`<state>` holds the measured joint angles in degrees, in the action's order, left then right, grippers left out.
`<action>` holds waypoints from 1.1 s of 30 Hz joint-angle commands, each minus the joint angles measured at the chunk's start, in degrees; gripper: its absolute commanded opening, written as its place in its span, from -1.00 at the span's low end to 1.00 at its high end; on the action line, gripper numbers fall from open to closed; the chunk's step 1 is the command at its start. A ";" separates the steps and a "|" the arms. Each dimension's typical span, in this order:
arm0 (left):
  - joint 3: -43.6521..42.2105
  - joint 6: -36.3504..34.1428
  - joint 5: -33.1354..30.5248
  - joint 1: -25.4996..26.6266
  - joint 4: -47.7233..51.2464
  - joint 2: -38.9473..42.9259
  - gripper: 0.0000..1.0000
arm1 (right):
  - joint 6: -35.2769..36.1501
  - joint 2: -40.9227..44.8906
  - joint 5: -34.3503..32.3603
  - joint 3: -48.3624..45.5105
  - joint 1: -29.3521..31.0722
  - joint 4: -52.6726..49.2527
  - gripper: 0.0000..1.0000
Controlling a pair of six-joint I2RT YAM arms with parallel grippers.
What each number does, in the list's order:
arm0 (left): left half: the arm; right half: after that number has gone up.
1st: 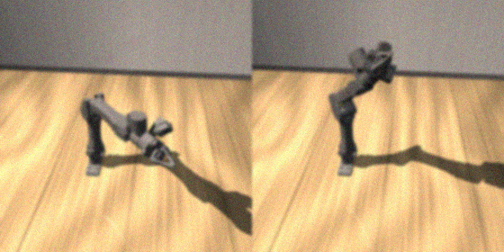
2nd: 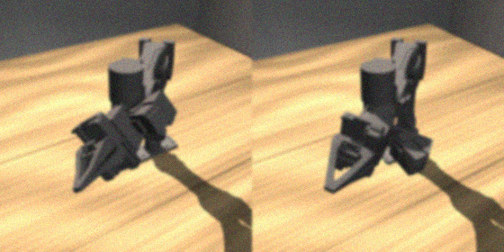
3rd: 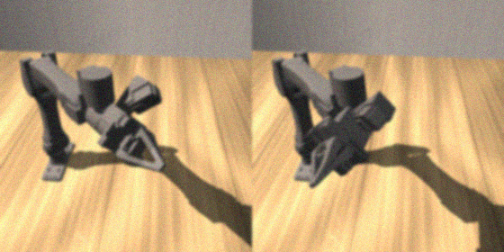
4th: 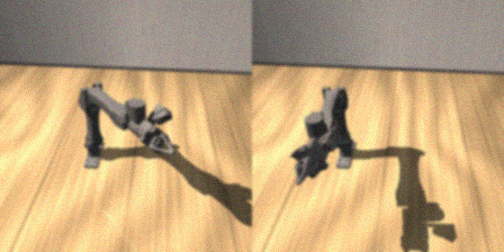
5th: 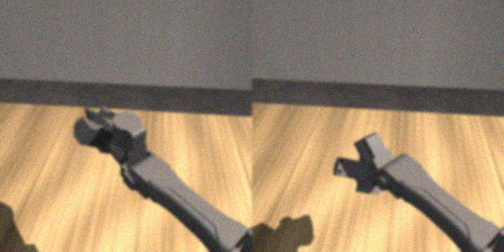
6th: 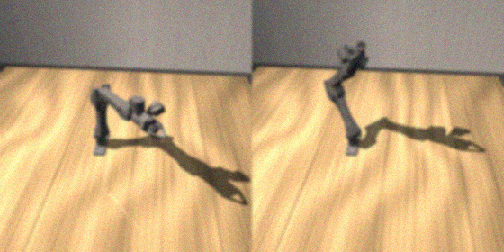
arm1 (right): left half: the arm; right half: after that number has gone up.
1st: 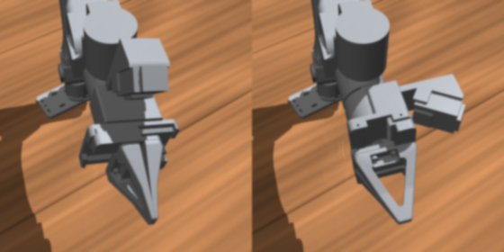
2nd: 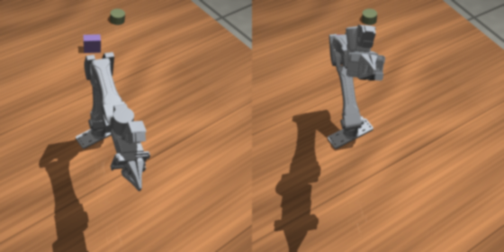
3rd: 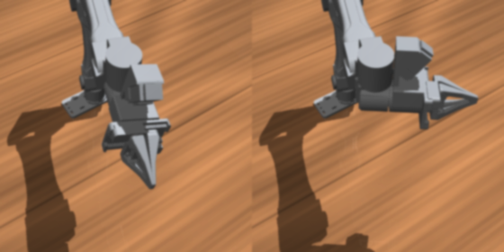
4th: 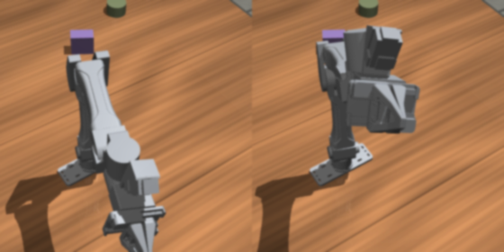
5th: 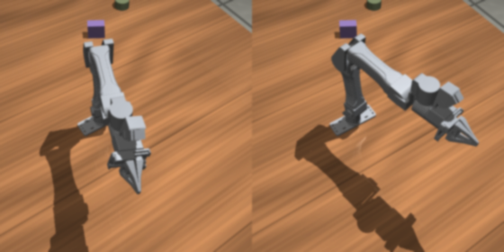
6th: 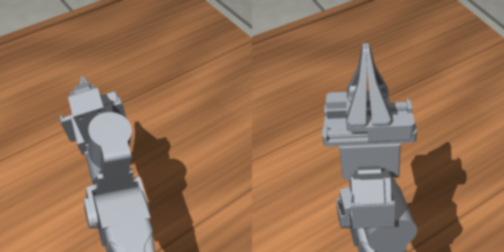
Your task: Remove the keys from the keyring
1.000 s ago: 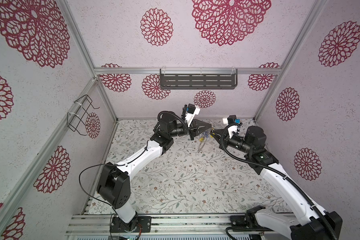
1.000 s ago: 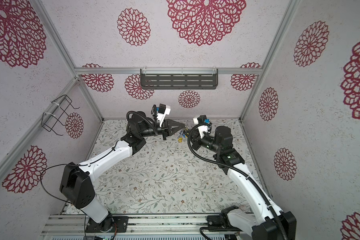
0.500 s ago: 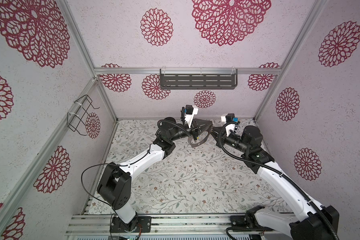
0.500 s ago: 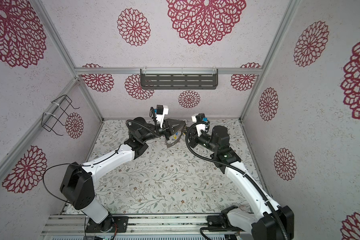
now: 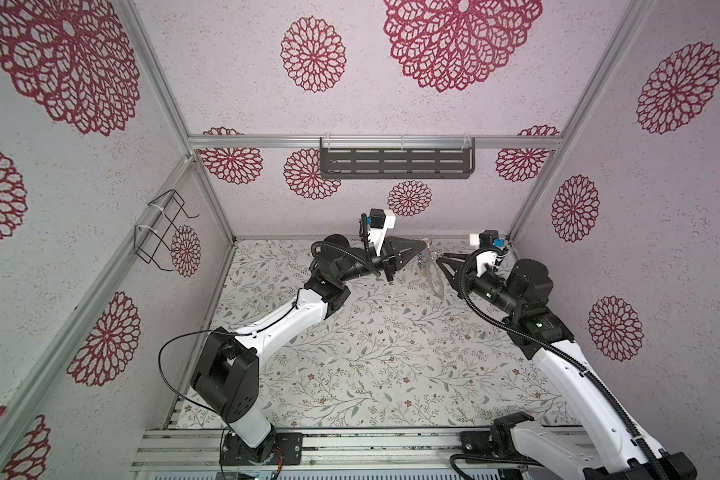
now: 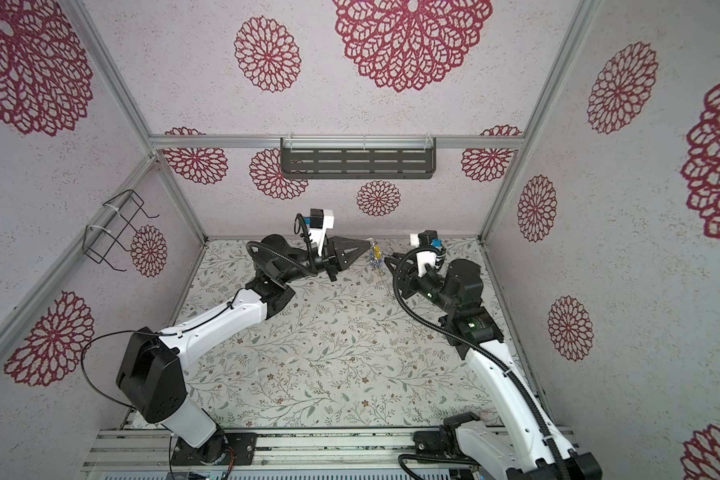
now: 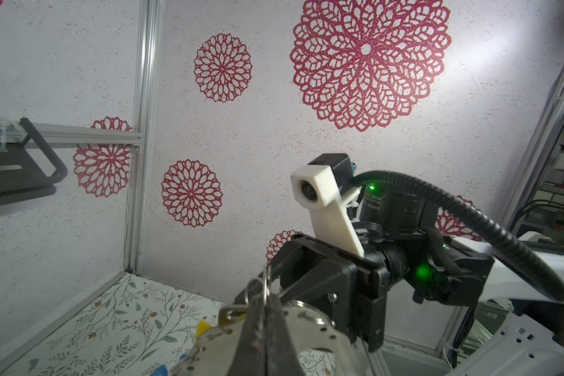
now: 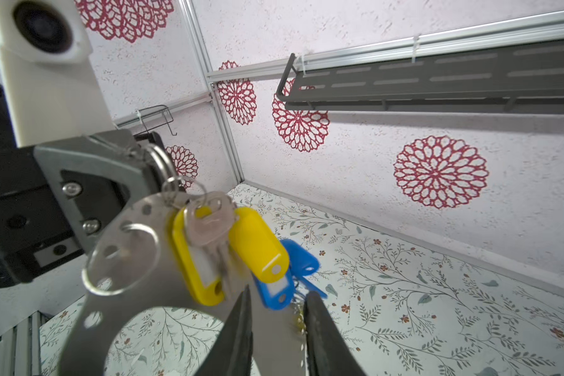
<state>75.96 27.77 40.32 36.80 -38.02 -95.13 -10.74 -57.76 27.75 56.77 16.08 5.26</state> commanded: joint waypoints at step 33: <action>4.27 6.86 6.48 -0.37 -5.92 -1.81 -1.00 | -20.75 -5.52 21.82 2.71 -1.58 25.44 -0.76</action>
<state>77.87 34.28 46.13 36.47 -41.10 -96.42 -29.76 -63.35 47.11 59.27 14.28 26.59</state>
